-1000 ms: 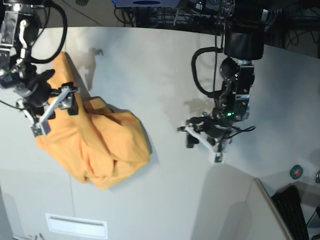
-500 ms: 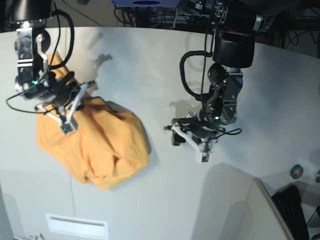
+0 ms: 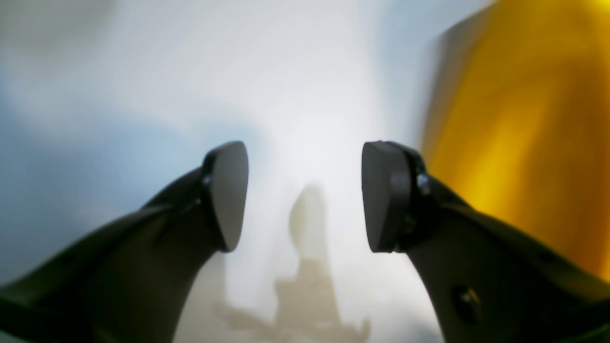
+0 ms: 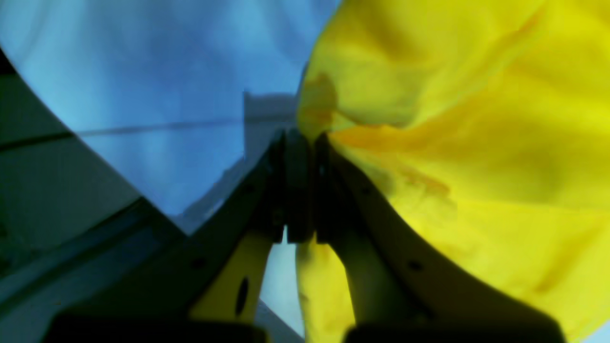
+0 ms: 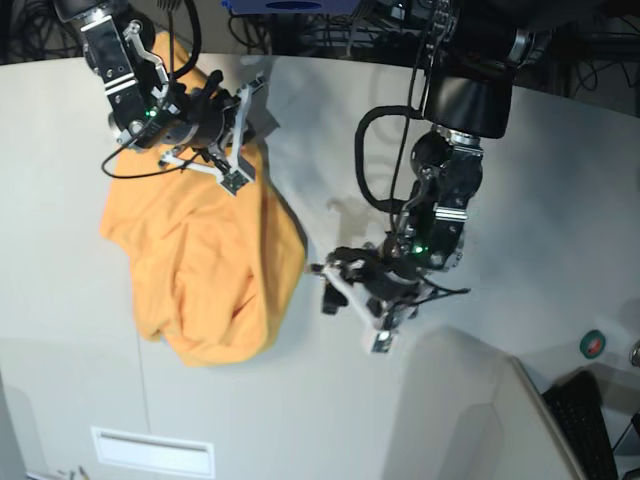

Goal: Layout the t-shirt on the table in an organized manner, then fold the t-shirt properly
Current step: 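Grasp another shirt edge with the left gripper near the right gripper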

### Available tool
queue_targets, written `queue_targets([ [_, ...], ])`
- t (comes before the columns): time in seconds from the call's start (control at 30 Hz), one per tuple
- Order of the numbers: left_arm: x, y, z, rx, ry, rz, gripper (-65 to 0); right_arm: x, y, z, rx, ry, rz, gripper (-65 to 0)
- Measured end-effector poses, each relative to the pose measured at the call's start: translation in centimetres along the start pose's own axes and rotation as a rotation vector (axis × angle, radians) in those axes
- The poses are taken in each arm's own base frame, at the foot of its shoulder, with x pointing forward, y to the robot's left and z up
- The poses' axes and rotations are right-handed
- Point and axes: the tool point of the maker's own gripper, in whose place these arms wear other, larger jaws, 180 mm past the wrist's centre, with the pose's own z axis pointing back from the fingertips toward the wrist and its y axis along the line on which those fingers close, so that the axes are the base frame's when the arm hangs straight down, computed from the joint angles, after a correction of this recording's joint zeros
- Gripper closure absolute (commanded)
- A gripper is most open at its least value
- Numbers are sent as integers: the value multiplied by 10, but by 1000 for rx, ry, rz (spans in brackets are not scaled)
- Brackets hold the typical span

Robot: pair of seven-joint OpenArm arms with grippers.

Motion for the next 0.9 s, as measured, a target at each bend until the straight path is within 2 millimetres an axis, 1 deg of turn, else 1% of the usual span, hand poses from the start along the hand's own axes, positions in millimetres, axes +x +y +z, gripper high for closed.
queue_targets([
  [0.07,18,-47,-3,-97,-32,-102,-352,-5,-3,-4,-1,18,-10,0],
  [0.1,23,-70,-4,-138,-33,-149,-352,-6,-4,-6,-1,24,-12,0],
  [0.13,27,-90,-7,-170,-36,-160,-352,-8,-4,-7,4,27,-19,0],
  [0.17,31,-102,-13,-160,-33,-168,-352,-9,-3,-8,7,25,-23,0],
  [0.27,31,-117,-36,-129,27,-215,-360,-9,-3,-8,11,25,-27,0],
  [0.3,30,-121,-45,-131,51,-212,-362,-9,-3,-8,11,25,-27,0],
  [0.33,29,-120,-53,-117,77,-213,-362,-10,-3,-8,10,27,-27,0],
  [0.4,27,-112,-61,-106,103,-199,-362,-10,-2,-9,12,24,-27,0],
  [0.47,42,-110,-64,-137,39,-84,-365,-11,-1,-9,14,24,-26,0],
  [0.5,46,-108,-66,-142,35,-35,-377,-11,-1,-9,14,26,-26,0],
  [0.53,50,-104,-70,-142,47,-6,-393,-11,-1,-9,14,25,-27,0],
  [0.6,54,-95,-76,-114,58,-19,-416,-11,1,-9,18,23,-28,0],
  [0.63,53,-96,-77,-112,67,-45,-420,-11,1,-9,18,23,-28,0],
  [0.67,48,-101,-77,-125,77,-68,-420,-11,1,-9,19,22,-28,0],
  [0.7,40,-110,-76,-147,92,-63,-420,-11,1,-9,19,26,-28,0],
  [0.8,9,-131,-72,-203,156,-41,-420,-11,2,-10,19,23,-28,0],
  [0.83,4,-135,-70,-215,165,-31,-420,-11,1,-9,21,24,-29,0],
  [0.9,4,-138,-69,-221,157,-32,-420,-12,2,-10,21,25,-30,0],
])
